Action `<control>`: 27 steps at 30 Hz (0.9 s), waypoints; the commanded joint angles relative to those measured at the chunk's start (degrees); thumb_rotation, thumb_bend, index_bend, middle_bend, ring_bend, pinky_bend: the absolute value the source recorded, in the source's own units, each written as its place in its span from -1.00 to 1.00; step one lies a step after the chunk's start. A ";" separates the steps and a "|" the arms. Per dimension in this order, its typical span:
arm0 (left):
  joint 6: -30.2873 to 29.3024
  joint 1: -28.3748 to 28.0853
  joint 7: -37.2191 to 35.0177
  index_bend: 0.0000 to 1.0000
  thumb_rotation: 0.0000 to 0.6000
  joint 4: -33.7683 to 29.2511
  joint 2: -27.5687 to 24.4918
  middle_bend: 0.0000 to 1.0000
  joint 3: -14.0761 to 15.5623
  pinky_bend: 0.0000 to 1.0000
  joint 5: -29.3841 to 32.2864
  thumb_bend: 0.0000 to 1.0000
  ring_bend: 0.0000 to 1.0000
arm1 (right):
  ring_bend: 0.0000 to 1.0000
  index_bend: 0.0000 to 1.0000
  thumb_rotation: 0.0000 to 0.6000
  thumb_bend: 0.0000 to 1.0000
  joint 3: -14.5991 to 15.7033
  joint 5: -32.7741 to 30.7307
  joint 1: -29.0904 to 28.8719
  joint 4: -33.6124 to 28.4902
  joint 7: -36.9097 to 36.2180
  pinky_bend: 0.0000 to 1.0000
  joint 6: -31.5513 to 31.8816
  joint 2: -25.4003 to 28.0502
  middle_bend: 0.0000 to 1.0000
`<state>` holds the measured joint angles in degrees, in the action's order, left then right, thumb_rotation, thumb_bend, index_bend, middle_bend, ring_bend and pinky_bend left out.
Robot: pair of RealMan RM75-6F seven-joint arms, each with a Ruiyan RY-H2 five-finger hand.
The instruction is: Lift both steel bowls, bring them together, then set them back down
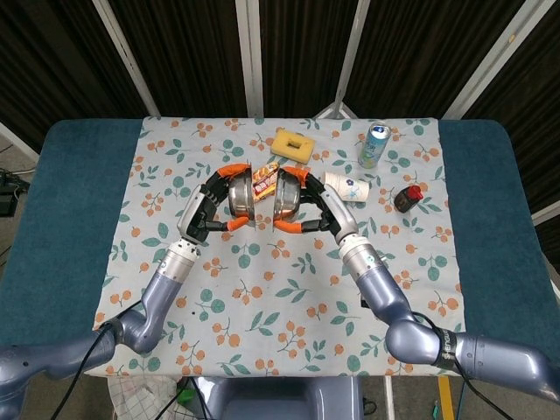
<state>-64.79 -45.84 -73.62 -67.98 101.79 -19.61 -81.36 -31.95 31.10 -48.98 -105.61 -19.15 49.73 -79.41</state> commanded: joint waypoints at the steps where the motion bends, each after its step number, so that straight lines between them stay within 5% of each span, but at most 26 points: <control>1: 0.23 -0.42 0.09 -0.04 1.00 0.40 0.55 -0.36 0.18 -0.15 -0.15 -0.96 -0.73 | -0.23 -0.20 1.00 -0.65 0.30 0.34 -0.16 -0.55 0.30 -0.49 -0.33 -0.06 -0.46; 14: -0.14 -1.68 2.17 -0.04 1.00 0.03 2.01 -0.36 0.16 -0.15 -0.50 -0.96 -0.73 | -0.23 -0.20 1.00 -0.64 1.75 0.15 -0.75 -2.49 1.83 -0.45 -0.55 -0.07 -0.46; 27: -0.72 0.66 7.36 -0.04 1.00 -1.88 -3.73 -0.37 1.71 -0.14 -0.95 -0.96 -0.73 | -0.23 -0.18 1.00 -0.64 2.24 3.81 1.79 -0.01 1.25 -0.45 -1.07 2.69 -0.46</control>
<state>-65.61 -45.56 -67.84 -69.30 99.19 -18.54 -81.87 -30.24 33.82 -47.55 -106.04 -18.43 48.83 -77.19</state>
